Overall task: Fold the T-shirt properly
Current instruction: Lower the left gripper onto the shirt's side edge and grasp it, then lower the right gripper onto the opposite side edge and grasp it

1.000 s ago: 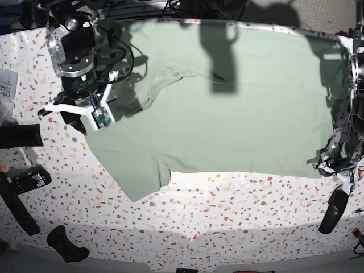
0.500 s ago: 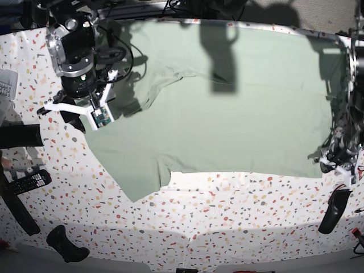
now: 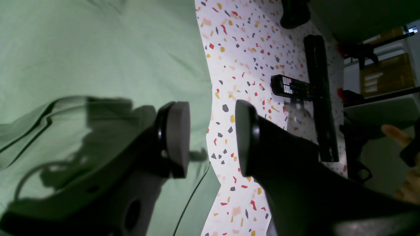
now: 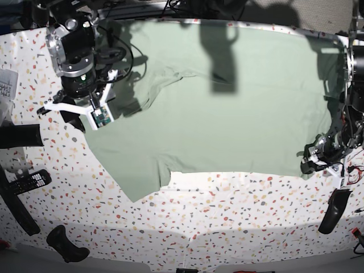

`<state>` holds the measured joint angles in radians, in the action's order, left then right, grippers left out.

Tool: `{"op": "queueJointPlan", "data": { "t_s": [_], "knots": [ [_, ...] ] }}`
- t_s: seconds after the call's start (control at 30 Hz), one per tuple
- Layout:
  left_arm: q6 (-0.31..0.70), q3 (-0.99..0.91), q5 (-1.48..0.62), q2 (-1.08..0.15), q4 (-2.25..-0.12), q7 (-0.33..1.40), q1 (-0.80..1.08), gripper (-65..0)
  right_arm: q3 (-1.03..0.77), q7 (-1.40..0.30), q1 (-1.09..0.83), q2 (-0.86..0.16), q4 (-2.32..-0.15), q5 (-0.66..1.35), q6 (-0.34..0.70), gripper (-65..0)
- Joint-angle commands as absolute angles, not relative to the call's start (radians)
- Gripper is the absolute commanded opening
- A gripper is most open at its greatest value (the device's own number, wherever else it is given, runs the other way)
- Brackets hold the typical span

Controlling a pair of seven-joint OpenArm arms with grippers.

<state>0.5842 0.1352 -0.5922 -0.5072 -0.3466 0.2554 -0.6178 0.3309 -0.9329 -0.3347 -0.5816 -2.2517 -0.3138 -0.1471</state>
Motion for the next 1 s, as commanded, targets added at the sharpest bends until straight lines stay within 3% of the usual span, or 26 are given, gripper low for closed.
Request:
{"op": "queueJointPlan", "data": {
  "t_s": [0.0,0.17,0.33,0.53,0.6,0.8,0.97],
  "knots": [
    [0.581,0.131,-0.584,-0.521,-0.358,0.221,-0.648,-45.8,0.324,-0.915,-0.327,-0.590,-2.269,-0.334,-0.157,-42.8],
    [0.471,0.131,-0.533,-0.521,-0.358,0.187,-0.648,-48.1,0.324,-0.917,-0.327,-0.590,-2.269,-0.334,-0.157,-42.8],
    [0.471,0.131,-0.498,-0.515,-0.359,0.184,-0.648,-64.8,0.324,-0.897,-0.327,-0.590,-2.269,-0.366,-0.157,-42.8],
    [0.472,0.131,-0.498,-0.515,-0.360,0.178,-0.648,-65.0,0.324,-0.823,-0.230,-0.514,-2.173,-0.301,-0.156,-45.6],
    [0.471,0.131,-0.498,-0.515,-0.360,0.178,-0.648,-65.0,0.319,-0.818,-0.165,-0.466,-2.081,-0.290,-0.156,-48.6],
    [0.472,0.131,-0.498,-0.515,-0.360,0.178,-0.648,-65.0,0.263,-0.825,0.041,-0.343,-1.771,-0.279,-0.149,-48.3],
    [0.471,0.131,-0.498,-0.516,-0.360,0.178,-0.648,-65.0,0.187,-0.797,0.192,-0.319,-1.578,-0.302,-0.123,-48.3]
  ]
}}
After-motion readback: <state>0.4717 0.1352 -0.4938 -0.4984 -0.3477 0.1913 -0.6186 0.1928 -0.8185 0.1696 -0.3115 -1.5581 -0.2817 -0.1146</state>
